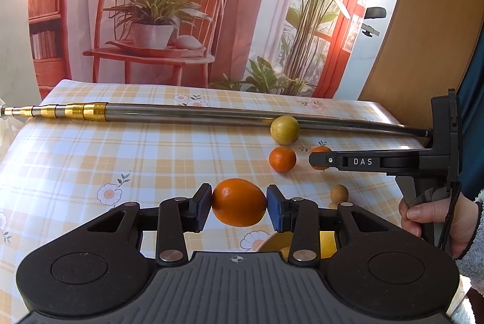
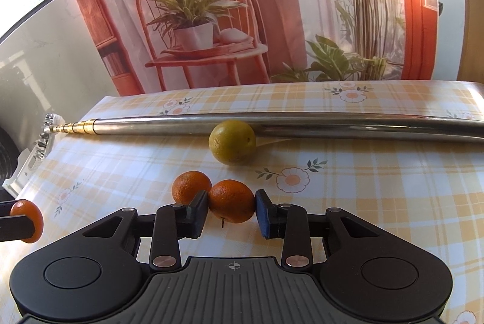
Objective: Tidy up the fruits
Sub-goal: 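Grasp a mandarin with the right tool while the left tool holds the orange, then lower the orange into the bowl and open the left tool while the right tool carries the mandarin over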
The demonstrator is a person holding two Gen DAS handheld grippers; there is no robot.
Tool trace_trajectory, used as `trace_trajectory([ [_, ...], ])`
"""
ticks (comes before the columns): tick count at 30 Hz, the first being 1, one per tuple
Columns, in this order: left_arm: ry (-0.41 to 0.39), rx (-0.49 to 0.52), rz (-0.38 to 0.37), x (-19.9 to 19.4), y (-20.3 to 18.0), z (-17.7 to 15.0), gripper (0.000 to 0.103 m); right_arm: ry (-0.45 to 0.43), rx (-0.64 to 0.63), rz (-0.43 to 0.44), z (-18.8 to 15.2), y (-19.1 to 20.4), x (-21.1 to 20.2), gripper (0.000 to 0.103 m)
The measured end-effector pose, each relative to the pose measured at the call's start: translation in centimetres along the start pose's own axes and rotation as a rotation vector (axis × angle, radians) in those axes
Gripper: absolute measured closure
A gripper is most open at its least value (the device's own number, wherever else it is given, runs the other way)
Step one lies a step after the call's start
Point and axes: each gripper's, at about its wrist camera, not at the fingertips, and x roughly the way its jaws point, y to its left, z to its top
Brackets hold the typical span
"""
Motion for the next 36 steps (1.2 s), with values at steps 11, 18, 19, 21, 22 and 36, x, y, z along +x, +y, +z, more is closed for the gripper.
trace_trajectory([
  [11, -0.013, 0.019, -0.040, -1.6, -1.3, -0.9, 0.061, -0.062, -0.036, 0.022, -1.8, 2.4, -6.0, 0.072],
  [18, -0.011, 0.044, -0.048, -2.5, -2.2, -2.0, 0.061, -0.099, -0.075, 0.034, -3.9, 4.7, -9.4, 0.072],
  [19, -0.010, 0.045, -0.050, -2.6, -2.3, -2.2, 0.061, -0.102, -0.082, 0.031, -4.2, 5.0, -9.8, 0.072],
  [21, -0.010, 0.045, -0.054, -2.9, -2.4, -2.5, 0.061, -0.109, -0.085, 0.033, -4.8, 5.4, -10.5, 0.072],
  [22, -0.010, 0.046, -0.055, -3.1, -2.4, -2.6, 0.061, -0.112, -0.084, 0.035, -5.1, 5.6, -10.8, 0.072],
  [36, 0.037, 0.082, -0.075, -4.4, -3.3, -6.2, 0.061, -0.141, -0.004, 0.036, -9.0, 6.5, -14.3, 0.072],
])
